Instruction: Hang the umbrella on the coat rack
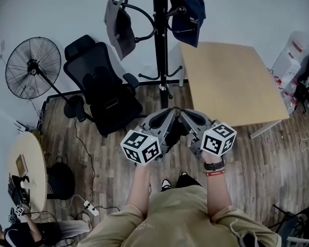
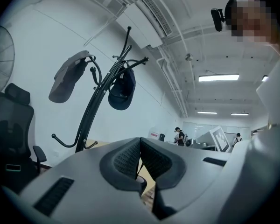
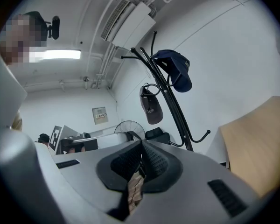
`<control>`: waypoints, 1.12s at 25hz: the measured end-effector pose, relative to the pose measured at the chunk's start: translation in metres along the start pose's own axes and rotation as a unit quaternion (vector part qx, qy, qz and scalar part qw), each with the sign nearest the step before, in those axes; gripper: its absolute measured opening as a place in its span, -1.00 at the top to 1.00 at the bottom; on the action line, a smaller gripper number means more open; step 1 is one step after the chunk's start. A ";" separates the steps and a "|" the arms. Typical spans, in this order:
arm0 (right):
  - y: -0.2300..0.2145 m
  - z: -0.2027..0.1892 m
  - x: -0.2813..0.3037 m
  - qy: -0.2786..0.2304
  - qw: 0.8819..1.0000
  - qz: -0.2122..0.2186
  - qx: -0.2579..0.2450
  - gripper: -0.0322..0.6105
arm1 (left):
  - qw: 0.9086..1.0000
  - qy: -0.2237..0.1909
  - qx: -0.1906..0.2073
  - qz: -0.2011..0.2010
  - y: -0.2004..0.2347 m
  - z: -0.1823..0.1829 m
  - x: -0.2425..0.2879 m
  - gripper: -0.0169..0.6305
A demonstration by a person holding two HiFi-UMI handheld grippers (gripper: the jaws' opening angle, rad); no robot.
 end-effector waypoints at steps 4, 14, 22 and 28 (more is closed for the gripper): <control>-0.034 -0.005 0.021 0.028 0.999 0.008 0.013 0.85 | 1.000 0.015 -0.003 0.017 0.022 -0.014 0.027 0.87; -0.094 -0.024 0.064 0.078 0.996 0.026 0.040 0.85 | 0.996 0.032 -0.059 0.058 0.069 -0.042 0.070 0.87; -0.117 -0.030 0.083 0.097 0.994 0.031 0.050 0.85 | 0.994 0.036 -0.067 0.075 0.091 -0.052 0.084 0.87; -0.132 -0.033 0.097 0.109 0.992 0.032 0.056 0.85 | 0.993 0.042 -0.074 0.083 0.105 -0.057 0.094 0.87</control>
Point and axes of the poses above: the fingertips, and each gripper's own axes: x forward along the fingers, y to its left, z out of its top, the point moved 6 cm from there along -x, backward along the fingers, and after that the axes turned 12 degrees about y, right-handed, at the moved point
